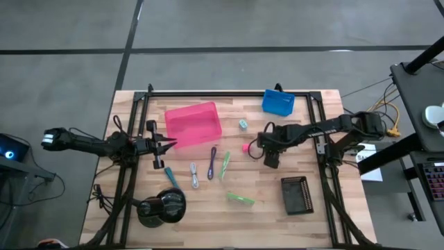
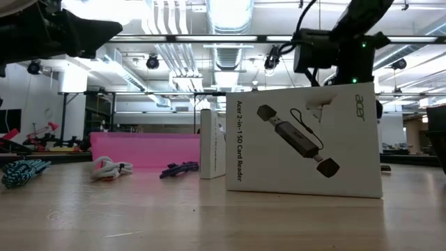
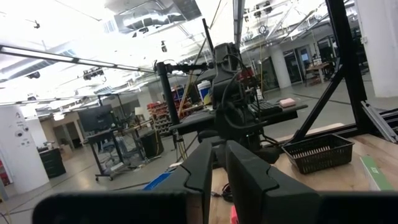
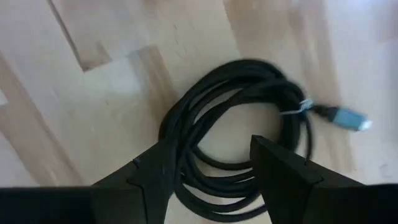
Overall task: Pick and place items into bin
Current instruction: Put the black cable wire into the pink bin
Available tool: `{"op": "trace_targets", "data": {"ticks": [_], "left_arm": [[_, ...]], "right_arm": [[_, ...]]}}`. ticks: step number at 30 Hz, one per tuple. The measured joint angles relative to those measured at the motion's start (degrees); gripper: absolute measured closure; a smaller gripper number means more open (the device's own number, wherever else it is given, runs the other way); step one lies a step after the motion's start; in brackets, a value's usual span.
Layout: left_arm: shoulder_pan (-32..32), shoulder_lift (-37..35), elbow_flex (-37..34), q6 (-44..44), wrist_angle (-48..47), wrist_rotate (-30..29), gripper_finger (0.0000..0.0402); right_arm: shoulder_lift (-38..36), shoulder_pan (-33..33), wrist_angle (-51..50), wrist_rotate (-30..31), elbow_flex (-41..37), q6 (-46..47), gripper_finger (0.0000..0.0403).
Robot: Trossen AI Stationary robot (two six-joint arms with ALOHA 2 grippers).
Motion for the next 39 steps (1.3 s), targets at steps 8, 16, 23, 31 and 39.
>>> {"op": "trace_targets", "data": {"ticks": [8, 16, 23, 31, 39], "left_arm": [[0.0, 0.0, 0.0, 0.0, 0.0, 0.0, 0.0369], [0.0, 0.0, 0.0, 0.0, 0.0, 0.0, 0.0369], [0.0, 0.0, 0.0, 0.0, 0.0, 0.0, 0.0369], [0.0, 0.0, 0.0, 0.0, 0.0, 0.0, 0.0369], [0.0, 0.0, 0.0, 0.0, 0.0, 0.0, 0.0369]], "right_arm": [[0.0, -3.0, 2.8, -0.1, -2.4, -0.8, 0.0209], [-0.2, -3.2, 7.5, -1.6, -4.5, -5.3, 0.0209], [-0.1, -3.2, 7.3, -2.1, -4.9, -5.2, 0.0221], [-0.1, -3.2, 7.2, -2.8, -4.9, -5.7, 0.0281], [-0.1, -3.2, 7.1, -3.3, -4.9, -9.6, 0.0355]]}}
